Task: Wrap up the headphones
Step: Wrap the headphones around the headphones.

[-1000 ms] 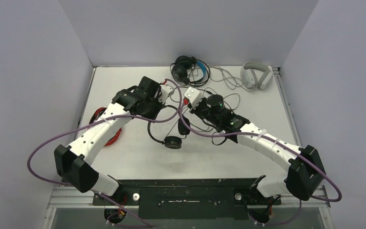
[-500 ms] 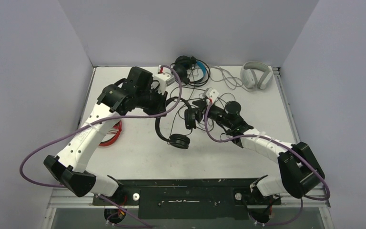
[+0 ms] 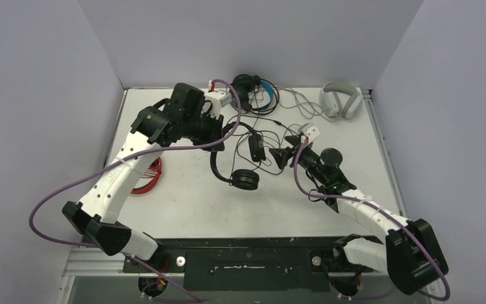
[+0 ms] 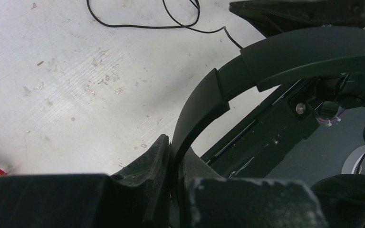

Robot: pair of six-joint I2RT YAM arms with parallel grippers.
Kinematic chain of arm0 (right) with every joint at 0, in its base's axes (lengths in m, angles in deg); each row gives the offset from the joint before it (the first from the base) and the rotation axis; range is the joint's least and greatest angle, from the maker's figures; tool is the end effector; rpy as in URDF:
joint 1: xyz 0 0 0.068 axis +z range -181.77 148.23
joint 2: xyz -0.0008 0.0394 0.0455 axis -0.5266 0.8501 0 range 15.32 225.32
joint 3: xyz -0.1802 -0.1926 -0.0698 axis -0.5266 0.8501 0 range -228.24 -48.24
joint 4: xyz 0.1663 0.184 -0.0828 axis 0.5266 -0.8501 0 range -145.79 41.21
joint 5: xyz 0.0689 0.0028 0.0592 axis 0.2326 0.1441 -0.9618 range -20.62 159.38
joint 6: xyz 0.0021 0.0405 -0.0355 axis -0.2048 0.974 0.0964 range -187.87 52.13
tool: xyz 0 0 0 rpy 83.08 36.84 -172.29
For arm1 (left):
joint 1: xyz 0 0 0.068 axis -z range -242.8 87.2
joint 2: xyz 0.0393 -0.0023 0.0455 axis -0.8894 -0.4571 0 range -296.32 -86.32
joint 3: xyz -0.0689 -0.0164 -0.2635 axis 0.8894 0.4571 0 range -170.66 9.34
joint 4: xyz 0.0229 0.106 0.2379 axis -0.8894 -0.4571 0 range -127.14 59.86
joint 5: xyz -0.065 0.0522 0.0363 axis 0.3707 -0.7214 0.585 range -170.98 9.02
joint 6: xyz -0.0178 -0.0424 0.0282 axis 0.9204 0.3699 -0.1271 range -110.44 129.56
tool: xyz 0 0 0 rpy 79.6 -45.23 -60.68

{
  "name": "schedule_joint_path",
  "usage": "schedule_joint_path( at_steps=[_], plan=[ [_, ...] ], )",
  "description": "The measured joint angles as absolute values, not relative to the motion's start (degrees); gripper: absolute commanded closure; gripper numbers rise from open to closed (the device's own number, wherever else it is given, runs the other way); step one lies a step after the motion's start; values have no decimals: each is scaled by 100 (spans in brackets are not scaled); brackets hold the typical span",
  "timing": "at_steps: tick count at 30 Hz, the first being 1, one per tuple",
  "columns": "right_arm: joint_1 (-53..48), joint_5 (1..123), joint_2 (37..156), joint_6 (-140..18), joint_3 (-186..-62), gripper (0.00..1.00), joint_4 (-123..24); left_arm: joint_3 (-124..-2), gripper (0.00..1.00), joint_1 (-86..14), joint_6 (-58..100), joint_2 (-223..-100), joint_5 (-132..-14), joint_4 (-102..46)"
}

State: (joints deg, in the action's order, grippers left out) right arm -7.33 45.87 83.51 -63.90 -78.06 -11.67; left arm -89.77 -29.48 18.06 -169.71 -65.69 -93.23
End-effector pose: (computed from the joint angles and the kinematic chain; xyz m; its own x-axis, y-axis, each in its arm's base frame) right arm 0.2288 0.1197 0.2513 -0.0710 0.0375 -0.9968 -0.7393 0.6688 0.0778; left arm 0.2310 -0.1631 0.4202 -0.7084 0.2951 -0.6411 0.5808 0.7599 -0.2920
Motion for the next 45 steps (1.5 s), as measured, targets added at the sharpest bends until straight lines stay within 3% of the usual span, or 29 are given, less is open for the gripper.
schedule_joint_path(
  at_steps=[9,13,19,22,27,33,38,45],
  plan=[
    [-671,4504,6926,-6469,-6753,0,-1289,-9112,100,-3057,1974,-17074,-6569,-9341],
    [-269,4491,7225,-6753,-6794,1,-1307,-9112,100,-3064,2011,-17076,-6545,-9339],
    [-24,4371,8762,-7037,-7529,8,-966,-9112,100,-3066,2103,-17076,-6408,-9336],
    [-88,4266,9531,-7037,-7970,17,-586,-9112,100,-3066,2140,-17076,-6351,-9332],
    [-145,3916,10622,-6991,-8711,69,-41,-9123,100,-3084,2236,-17076,-6246,-9306],
    [-83,3442,11109,-6530,-8786,100,721,-9169,100,-3396,2881,-17083,-5975,-8915],
    [225,3107,11177,-5997,-8517,100,1495,-9156,100,-3678,3604,-17098,-5776,-8228],
    [913,2865,10899,-5474,-8112,93,2033,-8889,100,-4159,4159,-17098,-5868,-7656]
  ],
)
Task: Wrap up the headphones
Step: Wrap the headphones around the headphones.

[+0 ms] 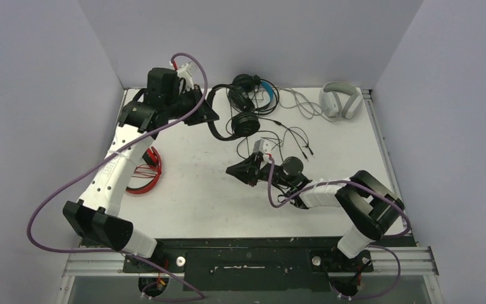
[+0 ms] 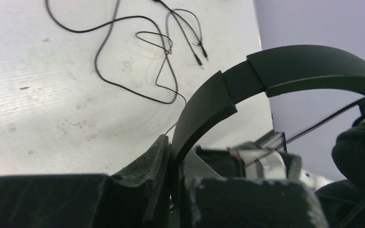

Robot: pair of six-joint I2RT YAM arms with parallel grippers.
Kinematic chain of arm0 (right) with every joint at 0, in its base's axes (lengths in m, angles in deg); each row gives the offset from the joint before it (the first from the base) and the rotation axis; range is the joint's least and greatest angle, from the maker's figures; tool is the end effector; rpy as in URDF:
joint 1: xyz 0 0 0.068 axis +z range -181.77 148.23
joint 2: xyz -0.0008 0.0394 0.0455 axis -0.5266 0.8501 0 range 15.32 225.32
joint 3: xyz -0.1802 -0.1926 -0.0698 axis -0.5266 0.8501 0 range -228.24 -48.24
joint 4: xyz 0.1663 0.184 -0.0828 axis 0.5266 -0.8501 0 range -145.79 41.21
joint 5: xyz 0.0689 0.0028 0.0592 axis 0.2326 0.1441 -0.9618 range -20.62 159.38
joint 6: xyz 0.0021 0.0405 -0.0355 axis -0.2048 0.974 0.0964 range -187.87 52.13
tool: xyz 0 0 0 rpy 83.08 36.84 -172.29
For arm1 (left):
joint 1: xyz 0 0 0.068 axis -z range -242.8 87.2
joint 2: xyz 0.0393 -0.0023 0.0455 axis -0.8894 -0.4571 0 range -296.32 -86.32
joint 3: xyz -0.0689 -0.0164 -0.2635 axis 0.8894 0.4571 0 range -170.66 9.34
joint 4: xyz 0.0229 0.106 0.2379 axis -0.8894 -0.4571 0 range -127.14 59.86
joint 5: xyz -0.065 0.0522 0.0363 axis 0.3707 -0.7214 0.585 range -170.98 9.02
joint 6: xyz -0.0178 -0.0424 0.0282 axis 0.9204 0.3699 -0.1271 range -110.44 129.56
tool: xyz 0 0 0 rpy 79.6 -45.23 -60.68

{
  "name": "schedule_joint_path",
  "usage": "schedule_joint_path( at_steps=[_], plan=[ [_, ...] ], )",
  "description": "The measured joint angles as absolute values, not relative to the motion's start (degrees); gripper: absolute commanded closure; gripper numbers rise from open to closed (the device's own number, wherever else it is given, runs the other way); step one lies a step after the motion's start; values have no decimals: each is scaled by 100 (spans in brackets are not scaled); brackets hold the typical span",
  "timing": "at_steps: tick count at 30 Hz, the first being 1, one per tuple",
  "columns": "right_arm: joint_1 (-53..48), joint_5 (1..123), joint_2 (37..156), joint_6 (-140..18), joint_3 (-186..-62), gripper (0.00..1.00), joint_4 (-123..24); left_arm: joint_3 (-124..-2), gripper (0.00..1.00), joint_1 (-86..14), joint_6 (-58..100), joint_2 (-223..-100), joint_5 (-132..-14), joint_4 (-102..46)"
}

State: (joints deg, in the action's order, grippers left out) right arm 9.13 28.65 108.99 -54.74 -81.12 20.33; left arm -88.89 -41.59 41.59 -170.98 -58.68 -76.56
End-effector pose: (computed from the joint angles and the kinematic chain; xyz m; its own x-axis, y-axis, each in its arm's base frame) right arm 0.2181 0.2197 0.2071 -0.1168 0.1266 -0.9851 -0.9833 0.1246 0.1326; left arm 0.2835 -0.1246 0.4342 -0.7639 -0.2299 -0.6030 0.2676 0.7375 -0.6201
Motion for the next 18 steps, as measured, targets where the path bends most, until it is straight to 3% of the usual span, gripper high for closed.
schedule_joint_path(
  at_steps=[10,15,18],
  plan=[
    [1816,2745,10176,-5037,-8246,87,1744,-8229,100,-4301,4391,-17076,-6797,-7203],
    [1862,2710,10176,-4832,-8783,74,868,-7866,100,-4299,4455,-16932,-7630,-6910],
    [1864,2742,10176,-4762,-9175,73,144,-7735,100,-4260,4455,-16777,-8272,-6812]
  ],
)
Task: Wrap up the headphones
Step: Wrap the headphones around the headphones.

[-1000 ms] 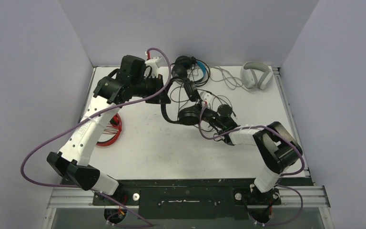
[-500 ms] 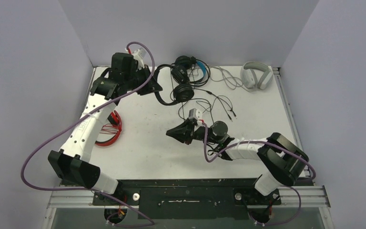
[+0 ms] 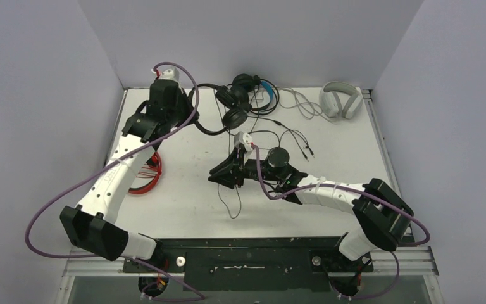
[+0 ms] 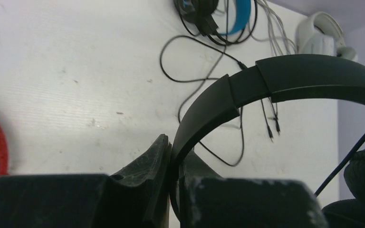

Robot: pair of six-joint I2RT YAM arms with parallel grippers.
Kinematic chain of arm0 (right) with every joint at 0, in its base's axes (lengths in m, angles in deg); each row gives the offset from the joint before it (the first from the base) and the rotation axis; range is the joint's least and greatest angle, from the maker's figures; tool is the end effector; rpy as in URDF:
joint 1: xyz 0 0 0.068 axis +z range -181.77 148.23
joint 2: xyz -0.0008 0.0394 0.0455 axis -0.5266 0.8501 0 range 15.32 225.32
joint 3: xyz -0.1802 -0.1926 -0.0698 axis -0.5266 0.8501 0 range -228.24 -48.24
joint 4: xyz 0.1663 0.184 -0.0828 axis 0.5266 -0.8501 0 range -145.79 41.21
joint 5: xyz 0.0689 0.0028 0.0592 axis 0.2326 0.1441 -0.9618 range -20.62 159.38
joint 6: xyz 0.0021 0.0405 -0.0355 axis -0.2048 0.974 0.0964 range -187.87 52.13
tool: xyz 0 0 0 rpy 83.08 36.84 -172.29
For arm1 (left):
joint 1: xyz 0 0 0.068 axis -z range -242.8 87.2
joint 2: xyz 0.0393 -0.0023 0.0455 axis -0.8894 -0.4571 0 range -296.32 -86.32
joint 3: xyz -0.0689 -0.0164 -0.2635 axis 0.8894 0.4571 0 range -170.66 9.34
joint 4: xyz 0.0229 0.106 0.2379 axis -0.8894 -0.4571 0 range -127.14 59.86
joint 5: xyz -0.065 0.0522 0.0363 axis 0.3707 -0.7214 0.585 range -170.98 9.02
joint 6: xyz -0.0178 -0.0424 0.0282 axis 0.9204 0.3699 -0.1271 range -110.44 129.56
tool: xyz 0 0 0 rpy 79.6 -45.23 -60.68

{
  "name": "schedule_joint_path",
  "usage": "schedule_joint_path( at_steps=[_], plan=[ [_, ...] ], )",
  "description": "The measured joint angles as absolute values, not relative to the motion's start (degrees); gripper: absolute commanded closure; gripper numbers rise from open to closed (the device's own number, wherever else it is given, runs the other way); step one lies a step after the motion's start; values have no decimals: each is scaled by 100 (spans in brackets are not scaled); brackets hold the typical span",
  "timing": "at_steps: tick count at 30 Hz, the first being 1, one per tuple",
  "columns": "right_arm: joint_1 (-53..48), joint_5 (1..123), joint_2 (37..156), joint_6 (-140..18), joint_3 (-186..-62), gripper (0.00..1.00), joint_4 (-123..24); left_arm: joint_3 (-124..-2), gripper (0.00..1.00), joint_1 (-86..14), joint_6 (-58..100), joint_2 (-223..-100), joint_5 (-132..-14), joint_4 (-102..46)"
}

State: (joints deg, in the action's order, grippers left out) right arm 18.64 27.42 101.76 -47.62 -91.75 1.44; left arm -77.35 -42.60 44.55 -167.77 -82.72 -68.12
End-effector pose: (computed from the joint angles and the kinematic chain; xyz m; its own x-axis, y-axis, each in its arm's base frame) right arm 0.1877 0.2645 0.2669 -0.2685 0.0792 -0.9600 -0.9622 -0.0688 0.2635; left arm 0.2927 -0.1065 0.3974 -0.6000 -0.3899 -0.6985 -0.0279 0.8828 -0.4689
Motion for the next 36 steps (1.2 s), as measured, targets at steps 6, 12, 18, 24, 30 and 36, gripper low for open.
schedule_joint_path(
  at_steps=[6,12,18,24,30,36],
  plan=[
    [1855,2736,10176,-4552,-9723,73,-758,-7278,100,-3567,3825,-16331,-10056,-6217],
    [1685,2342,10366,-3570,-9758,70,-332,-6839,100,-3184,3078,-16154,-11269,-5772],
    [1444,2196,10447,-3066,-9975,67,-492,-6588,100,-3160,2205,-16134,-12143,-5612],
    [1149,1846,10445,-2657,-10117,74,-621,-6518,100,-3099,1347,-16134,-12584,-5579],
    [804,1540,10445,-2764,-10790,88,-1517,-6437,100,-2898,927,-16138,-12646,-5741],
    [620,1212,10495,-2775,-11043,95,-1834,-6625,100,-2699,673,-16460,-12637,-6272]
  ],
)
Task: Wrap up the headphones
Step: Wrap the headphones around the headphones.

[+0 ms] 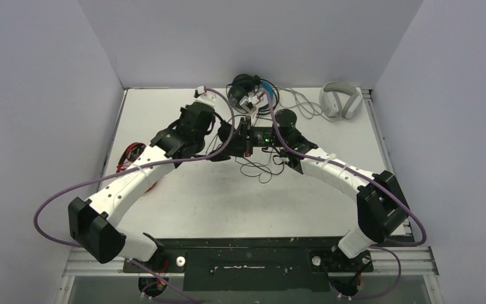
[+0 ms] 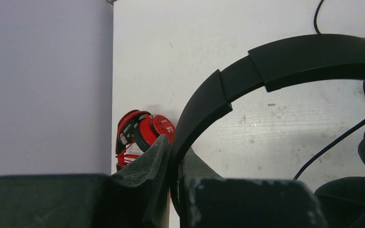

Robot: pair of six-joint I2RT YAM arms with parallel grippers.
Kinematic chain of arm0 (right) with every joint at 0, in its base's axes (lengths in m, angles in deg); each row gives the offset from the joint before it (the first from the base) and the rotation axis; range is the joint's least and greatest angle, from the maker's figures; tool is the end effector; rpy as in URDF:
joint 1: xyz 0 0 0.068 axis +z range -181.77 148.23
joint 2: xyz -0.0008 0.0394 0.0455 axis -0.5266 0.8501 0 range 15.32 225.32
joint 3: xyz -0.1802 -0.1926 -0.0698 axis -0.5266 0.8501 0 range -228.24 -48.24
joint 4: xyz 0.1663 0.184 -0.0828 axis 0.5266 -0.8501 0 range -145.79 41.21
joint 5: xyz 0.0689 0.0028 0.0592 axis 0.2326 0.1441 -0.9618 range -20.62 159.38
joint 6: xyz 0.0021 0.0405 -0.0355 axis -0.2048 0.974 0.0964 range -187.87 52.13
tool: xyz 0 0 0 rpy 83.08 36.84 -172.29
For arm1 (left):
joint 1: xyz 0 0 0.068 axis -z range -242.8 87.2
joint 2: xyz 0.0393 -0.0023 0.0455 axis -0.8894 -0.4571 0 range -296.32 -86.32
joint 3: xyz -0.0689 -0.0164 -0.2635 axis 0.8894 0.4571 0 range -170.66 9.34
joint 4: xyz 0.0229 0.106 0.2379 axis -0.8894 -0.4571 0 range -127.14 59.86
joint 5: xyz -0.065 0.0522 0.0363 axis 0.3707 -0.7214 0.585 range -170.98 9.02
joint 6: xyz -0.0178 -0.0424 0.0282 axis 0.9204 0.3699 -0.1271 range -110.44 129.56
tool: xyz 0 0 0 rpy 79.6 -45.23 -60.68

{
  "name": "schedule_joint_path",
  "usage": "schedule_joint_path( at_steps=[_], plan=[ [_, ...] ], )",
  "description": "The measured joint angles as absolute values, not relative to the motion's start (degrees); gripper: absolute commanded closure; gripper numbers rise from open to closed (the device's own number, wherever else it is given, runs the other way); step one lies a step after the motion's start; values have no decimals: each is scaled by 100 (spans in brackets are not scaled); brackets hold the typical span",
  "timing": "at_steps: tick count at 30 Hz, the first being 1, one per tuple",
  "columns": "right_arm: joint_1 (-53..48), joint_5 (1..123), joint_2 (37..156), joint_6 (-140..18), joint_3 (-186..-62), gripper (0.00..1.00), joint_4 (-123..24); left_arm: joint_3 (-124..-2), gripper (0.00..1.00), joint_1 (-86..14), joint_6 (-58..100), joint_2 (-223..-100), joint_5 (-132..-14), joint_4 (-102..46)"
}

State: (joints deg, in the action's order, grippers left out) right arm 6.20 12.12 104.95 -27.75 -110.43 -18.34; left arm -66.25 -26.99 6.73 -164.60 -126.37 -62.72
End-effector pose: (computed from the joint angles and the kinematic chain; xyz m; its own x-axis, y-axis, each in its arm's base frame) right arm 0.2625 0.2430 0.3228 -0.6093 -0.0334 -0.7922 -0.7876 -0.0900 0.6096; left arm 0.2539 -0.1519 0.3632 -0.4708 0.3823 -0.7951 -0.0372 0.8918 0.4509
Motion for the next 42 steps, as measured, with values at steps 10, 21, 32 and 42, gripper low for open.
schedule_joint_path(
  at_steps=[10,21,32,42],
  plan=[
    [157,900,10882,-5360,-12652,96,-5278,-7617,100,-2612,586,-17288,-11522,-8027],
    [122,2965,11013,-8034,-13397,84,-8402,-8113,100,-2566,533,-18003,-10871,-9297],
    [209,3523,10598,-8326,-12569,79,-7945,-8179,100,-2563,483,-18031,-10217,-9649],
    [-250,4209,8993,-7561,-10744,50,-6732,-8382,100,-2924,691,-18033,-9369,-9767]
  ],
)
